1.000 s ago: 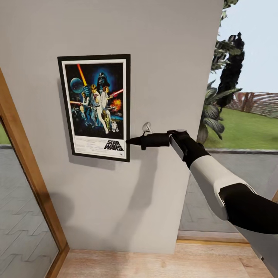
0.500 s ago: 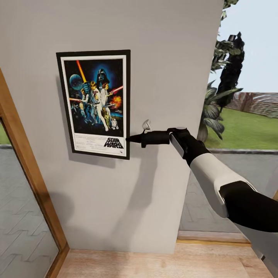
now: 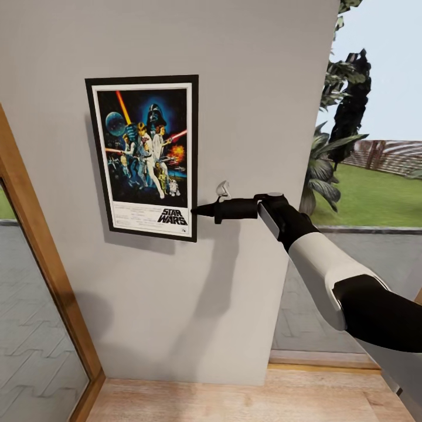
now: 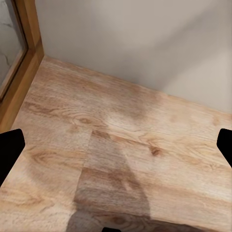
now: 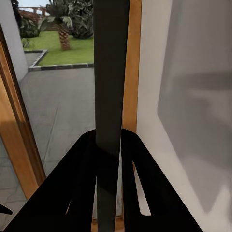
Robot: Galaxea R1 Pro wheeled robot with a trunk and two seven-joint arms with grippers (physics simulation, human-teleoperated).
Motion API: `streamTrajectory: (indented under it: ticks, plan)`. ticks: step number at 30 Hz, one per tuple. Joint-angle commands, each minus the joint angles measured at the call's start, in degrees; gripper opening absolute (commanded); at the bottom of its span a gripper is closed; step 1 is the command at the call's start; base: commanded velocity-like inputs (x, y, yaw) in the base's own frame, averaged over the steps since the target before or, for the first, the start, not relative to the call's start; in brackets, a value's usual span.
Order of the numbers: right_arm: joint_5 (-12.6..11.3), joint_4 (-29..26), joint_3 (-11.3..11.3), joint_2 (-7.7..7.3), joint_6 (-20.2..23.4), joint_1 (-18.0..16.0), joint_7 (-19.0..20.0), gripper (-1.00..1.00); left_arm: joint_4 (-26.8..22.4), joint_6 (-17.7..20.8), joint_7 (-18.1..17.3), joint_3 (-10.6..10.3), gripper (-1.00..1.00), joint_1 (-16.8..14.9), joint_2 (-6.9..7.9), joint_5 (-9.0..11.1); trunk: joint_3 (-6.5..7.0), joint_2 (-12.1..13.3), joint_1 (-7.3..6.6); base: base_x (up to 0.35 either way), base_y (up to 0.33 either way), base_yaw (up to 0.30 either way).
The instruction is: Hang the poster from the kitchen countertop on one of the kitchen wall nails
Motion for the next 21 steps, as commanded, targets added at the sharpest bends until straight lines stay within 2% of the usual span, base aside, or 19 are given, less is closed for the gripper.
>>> streamTrajectory:
  ticks: [1, 11, 21]
  plan:
    - [-0.7, 0.0, 0.2, -0.03, 0.8, 0.0, 0.1, -1.00, 0.0, 0.1, -0.3, 0.0, 1.00, 0.0, 0.00, 0.4, -0.01, 0.0, 0.02, 0.000, 0.000, 0.000]
    - [-0.7, 0.0, 0.2, -0.03, 0.7, 0.0, 0.1, -1.00, 0.0, 0.1, -0.3, 0.0, 1.00, 0.0, 0.00, 0.4, -0.01, 0.0, 0.02, 0.001, 0.000, 0.000]
    - [-0.7, 0.0, 0.1, -0.03, 0.7, 0.0, 0.1, -1.00, 0.0, 0.2, -0.2, 0.0, 1.00, 0.0, 0.00, 0.4, -0.01, 0.0, 0.02, 0.081, 0.000, 0.000]
